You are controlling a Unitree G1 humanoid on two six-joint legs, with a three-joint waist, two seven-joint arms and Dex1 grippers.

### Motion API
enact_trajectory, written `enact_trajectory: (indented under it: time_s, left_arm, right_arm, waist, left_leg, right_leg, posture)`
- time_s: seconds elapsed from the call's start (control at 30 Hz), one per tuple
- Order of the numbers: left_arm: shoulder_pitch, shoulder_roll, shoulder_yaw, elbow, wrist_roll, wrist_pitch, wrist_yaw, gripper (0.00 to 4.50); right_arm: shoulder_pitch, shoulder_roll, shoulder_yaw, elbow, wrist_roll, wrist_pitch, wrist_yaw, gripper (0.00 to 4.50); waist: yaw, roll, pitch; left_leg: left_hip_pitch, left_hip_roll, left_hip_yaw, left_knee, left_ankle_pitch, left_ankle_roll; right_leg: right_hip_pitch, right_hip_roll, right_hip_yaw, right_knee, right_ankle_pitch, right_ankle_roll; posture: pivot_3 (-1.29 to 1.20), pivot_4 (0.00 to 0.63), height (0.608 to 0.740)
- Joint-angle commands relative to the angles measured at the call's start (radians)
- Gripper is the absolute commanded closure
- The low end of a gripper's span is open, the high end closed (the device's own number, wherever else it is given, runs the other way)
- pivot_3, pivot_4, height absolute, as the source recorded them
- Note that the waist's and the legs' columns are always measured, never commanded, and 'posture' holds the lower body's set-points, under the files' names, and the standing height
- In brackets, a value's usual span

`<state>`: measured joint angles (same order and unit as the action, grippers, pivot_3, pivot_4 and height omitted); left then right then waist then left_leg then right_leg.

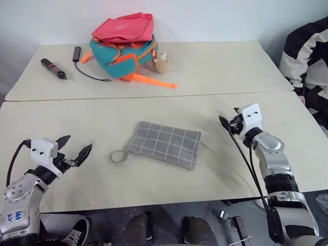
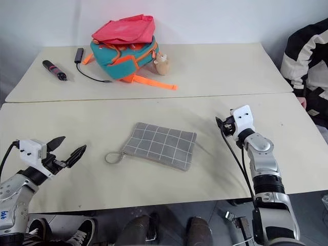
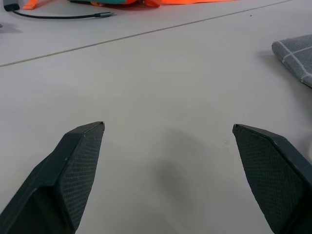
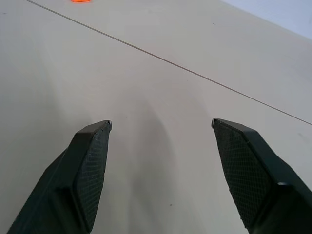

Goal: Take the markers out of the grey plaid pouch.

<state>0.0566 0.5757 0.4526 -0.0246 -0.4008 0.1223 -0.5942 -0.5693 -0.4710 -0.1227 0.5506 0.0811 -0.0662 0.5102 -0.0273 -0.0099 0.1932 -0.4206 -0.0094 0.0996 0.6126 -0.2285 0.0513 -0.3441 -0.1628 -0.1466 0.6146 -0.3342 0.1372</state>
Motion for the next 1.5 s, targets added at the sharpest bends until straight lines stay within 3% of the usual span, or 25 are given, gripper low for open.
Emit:
enact_trajectory:
  time_s: [0.03,0.33,0.4,0.47,0.7,0.83,1.23,1.5]
  left_arm:
    - [0.006,0.000,0.014,-0.010,0.028,-0.058,0.015,0.02]
    - [-0.023,0.014,-0.018,-0.017,0.048,-0.050,0.012,0.02]
    - [-0.039,0.013,-0.031,-0.017,0.055,-0.061,0.009,0.00]
    - [-0.058,0.015,-0.060,-0.009,0.085,-0.086,0.003,0.00]
    - [-0.165,0.027,-0.161,0.091,0.168,-0.215,-0.053,0.00]
    - [-0.238,0.039,-0.205,0.183,0.205,-0.314,-0.091,0.00]
    - [-0.575,0.000,-0.469,0.672,0.404,-0.801,-0.223,0.00]
    - [-0.721,-0.081,-0.537,0.897,0.460,-0.920,-0.201,0.00]
  right_arm:
    - [0.003,-0.009,-0.005,-0.037,0.012,-0.017,0.011,1.05]
    - [0.012,-0.014,-0.003,-0.139,0.067,0.038,0.103,1.05]
    - [0.068,-0.009,0.027,-0.336,0.216,0.181,0.255,1.43]
    - [0.129,-0.023,0.076,-0.490,0.268,0.260,0.336,1.99]
    - [0.169,-0.028,0.124,-0.504,0.176,0.267,0.288,4.45]
    - [0.177,-0.057,0.178,-0.470,0.076,0.198,0.289,4.48]
    - [0.189,-0.005,0.229,-0.429,0.021,0.119,0.269,4.48]
    - [0.196,-0.011,0.219,-0.438,0.024,0.125,0.272,4.48]
  waist:
    - [0.000,0.000,0.000]
    - [0.000,0.000,0.000]
    - [0.002,0.000,0.000]
    - [0.003,0.000,0.000]
    - [0.011,0.000,0.000]
    - [0.019,0.000,0.000]
    - [0.023,-0.002,-0.001]
    - [0.024,-0.003,-0.001]
  left_leg:
    - [0.000,0.000,0.000,0.000,0.000,0.000]
    - [0.000,0.000,0.000,0.000,0.000,0.000]
    - [0.000,0.000,0.000,0.000,0.000,0.000]
    - [0.000,0.001,-0.002,0.000,-0.001,0.000]
    - [0.000,0.000,0.000,0.000,-0.003,-0.005]
    - [0.000,0.000,0.001,0.000,-0.003,-0.005]
    - [0.000,0.000,0.004,0.000,0.000,0.001]
    - [0.001,0.000,0.003,0.002,0.000,0.002]
  right_leg:
    - [0.000,0.000,0.000,0.000,0.000,0.000]
    - [0.000,0.000,0.000,0.000,0.000,0.000]
    - [0.000,0.000,0.000,0.000,0.000,0.000]
    - [0.000,-0.002,0.003,0.000,0.000,0.000]
    - [0.000,0.000,-0.001,0.000,0.000,0.000]
    - [-0.002,0.000,0.000,0.001,0.000,0.000]
    - [-0.003,0.000,-0.001,0.003,0.000,0.000]
    - [-0.002,-0.001,-0.003,0.004,0.000,0.000]
  posture:
    - [0.00,0.150,0.740]
    - [0.00,0.150,0.740]
    - [0.00,0.150,0.740]
    - [0.00,0.150,0.740]
    - [0.00,0.150,0.740]
    - [0.00,0.150,0.740]
    - [0.00,0.150,0.740]
    - [0.00,0.150,0.740]
